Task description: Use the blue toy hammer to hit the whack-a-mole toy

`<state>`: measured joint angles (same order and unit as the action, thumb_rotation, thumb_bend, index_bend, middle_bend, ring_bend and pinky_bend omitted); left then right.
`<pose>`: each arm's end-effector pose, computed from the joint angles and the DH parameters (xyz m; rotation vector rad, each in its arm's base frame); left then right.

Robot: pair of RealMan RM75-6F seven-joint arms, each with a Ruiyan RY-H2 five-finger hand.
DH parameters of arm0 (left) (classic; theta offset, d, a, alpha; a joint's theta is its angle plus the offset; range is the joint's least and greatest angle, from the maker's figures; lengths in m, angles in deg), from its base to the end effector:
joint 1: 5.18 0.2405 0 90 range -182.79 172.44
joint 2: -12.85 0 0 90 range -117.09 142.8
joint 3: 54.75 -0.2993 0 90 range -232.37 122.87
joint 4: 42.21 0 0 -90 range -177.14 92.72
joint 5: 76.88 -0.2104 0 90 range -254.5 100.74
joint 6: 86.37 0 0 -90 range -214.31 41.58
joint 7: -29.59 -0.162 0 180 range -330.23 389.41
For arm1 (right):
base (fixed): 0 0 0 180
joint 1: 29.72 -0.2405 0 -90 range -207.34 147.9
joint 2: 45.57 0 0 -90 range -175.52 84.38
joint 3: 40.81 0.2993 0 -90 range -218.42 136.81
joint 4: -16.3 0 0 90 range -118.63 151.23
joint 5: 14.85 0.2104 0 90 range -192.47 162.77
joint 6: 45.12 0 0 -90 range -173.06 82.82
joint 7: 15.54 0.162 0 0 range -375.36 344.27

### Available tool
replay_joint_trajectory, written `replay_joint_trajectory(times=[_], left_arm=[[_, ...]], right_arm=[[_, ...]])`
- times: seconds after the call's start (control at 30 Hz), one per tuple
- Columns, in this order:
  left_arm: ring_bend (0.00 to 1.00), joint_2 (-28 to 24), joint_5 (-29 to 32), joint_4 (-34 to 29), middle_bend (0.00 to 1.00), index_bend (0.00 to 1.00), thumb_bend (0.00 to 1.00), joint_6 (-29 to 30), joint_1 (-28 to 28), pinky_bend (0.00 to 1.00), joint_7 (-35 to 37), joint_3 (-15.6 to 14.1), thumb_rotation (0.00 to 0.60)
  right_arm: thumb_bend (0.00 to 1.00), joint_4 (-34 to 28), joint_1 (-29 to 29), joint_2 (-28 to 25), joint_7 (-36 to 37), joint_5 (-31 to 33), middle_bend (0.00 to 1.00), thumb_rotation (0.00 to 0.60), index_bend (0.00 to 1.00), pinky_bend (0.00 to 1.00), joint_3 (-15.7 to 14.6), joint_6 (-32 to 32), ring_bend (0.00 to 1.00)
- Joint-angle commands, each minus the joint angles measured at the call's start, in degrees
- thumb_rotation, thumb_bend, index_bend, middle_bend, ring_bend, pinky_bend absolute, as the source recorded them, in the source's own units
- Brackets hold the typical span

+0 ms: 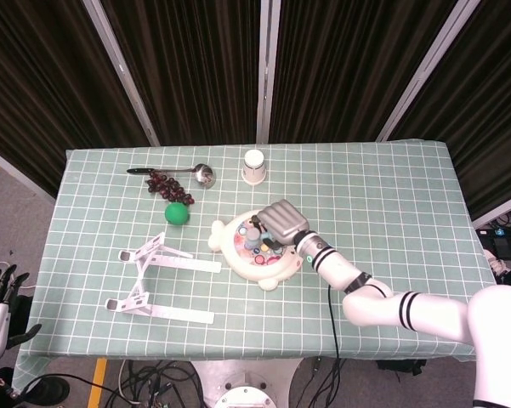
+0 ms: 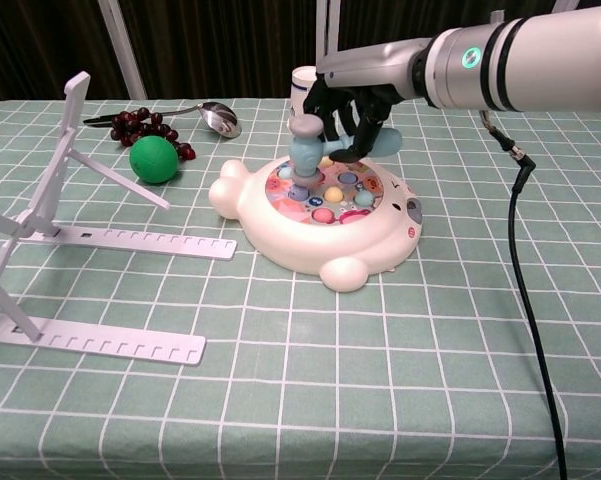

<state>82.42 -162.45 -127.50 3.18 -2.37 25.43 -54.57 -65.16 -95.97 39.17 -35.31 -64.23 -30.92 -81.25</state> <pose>-0.3890 0.1433 0.1591 -1.3202 -0.8860 -0.7407 -0.0595 -0.4526 -0.0314 2.1849 -0.8722 0.8040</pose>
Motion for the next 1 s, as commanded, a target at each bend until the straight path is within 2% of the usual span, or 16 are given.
replay_joint_trajectory(times=[0.03,0.17,0.3,0.43,0.57,0.7,0.83,1.0], left_arm=[[0.0,0.1,0.1,0.1,0.06,0.16,0.0,-0.1,0.0,0.0,0.1,0.0,0.6],[0.0,0.1,0.1,0.4,0.06,0.16,0.0,0.0,0.1,0.0,0.4,0.0,0.6],[0.0,0.1,-0.2,0.3,0.06,0.16,0.0,0.2,0.1,0.0,0.4,0.0,0.6],[0.0,0.0,-0.6,0.0,0.06,0.16,0.0,0.7,0.2,0.0,0.1,-0.1,0.6],[0.0,-0.2,-1.0,-0.5,0.06,0.16,0.0,0.9,0.2,0.0,-0.4,-0.1,0.6],[0.0,-0.2,-1.3,-1.1,0.06,0.16,0.0,0.7,0.0,0.0,-1.2,-0.2,0.6],[0.0,-0.5,-1.5,-2.0,0.06,0.16,0.0,0.8,-0.1,0.0,-2.1,-0.2,0.6],[0.0,-0.9,-1.6,-3.0,0.06,0.16,0.0,0.9,-0.1,0.0,-3.1,-0.3,0.6]], right_arm=[[0.51,1.3,-1.4,1.4,-2.0,1.5,0.64,0.6,0.74,0.63,-1.0,0.4,0.5],[0.51,0.4,-1.7,1.4,-2.5,2.8,0.64,0.6,0.74,0.63,-1.0,-0.8,0.5],[0.52,-2.4,-0.3,-1.0,-0.9,1.8,0.64,0.6,0.74,0.63,-0.3,-3.1,0.5],[0.52,-5.8,3.0,-5.2,2.2,-0.3,0.64,0.6,0.74,0.63,0.0,-6.1,0.5],[0.51,-6.8,7.4,-8.3,6.0,-2.9,0.64,0.6,0.74,0.63,-1.5,-7.8,0.5],[0.51,-5.4,11.9,-9.4,11.2,-6.8,0.63,0.6,0.74,0.62,-3.6,-8.4,0.5],[0.49,-1.1,15.7,-8.5,17.1,-11.2,0.61,0.6,0.72,0.6,-5.5,-8.2,0.5],[0.44,4.9,18.2,-6.0,23.3,-14.6,0.59,0.6,0.7,0.58,-6.1,-7.1,0.48]])
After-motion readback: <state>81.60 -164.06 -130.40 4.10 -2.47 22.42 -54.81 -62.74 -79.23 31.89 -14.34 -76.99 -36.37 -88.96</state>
